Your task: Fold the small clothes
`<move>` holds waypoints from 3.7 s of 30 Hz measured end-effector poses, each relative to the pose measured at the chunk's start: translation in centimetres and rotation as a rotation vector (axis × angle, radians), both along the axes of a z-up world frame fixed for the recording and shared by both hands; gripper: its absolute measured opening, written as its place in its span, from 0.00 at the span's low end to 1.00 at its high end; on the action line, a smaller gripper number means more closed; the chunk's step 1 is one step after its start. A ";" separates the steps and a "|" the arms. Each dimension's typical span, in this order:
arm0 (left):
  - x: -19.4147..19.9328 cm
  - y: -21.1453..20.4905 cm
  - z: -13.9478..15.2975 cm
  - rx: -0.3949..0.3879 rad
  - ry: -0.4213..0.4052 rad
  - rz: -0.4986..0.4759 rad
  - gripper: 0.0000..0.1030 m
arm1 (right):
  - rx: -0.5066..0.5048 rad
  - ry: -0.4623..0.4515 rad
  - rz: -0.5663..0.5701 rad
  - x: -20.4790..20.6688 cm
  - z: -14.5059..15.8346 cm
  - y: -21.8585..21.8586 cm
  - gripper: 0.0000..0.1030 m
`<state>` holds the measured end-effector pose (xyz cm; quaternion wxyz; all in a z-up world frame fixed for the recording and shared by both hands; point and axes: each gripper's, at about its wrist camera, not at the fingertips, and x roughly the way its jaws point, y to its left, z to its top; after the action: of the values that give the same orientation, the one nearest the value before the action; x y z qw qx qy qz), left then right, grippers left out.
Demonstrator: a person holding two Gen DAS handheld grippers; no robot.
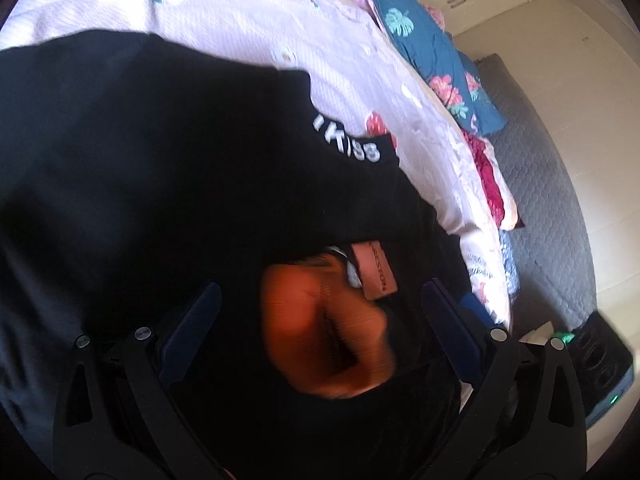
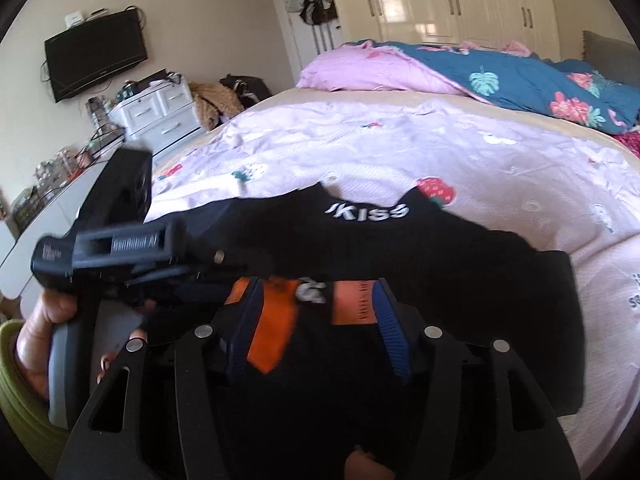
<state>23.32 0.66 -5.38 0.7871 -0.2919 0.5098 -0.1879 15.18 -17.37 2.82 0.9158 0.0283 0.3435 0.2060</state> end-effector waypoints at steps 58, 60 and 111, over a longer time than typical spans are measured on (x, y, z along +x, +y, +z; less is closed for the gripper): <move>-3.2 2.3 6.2 0.303 -0.267 0.067 0.20 | -0.072 0.076 -0.190 1.8 -1.4 -4.7 0.54; -2.9 1.6 4.5 0.343 -0.220 0.047 0.21 | -0.089 0.086 -0.178 1.8 -1.7 -4.2 0.54; -8.6 8.6 5.6 0.556 -0.220 0.374 0.91 | -0.123 -0.037 -0.089 -1.7 0.9 3.1 0.96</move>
<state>14.68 9.26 0.24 0.9074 -0.1329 0.3915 0.0753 13.47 -14.25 3.68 0.9303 -0.0169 0.3369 0.1442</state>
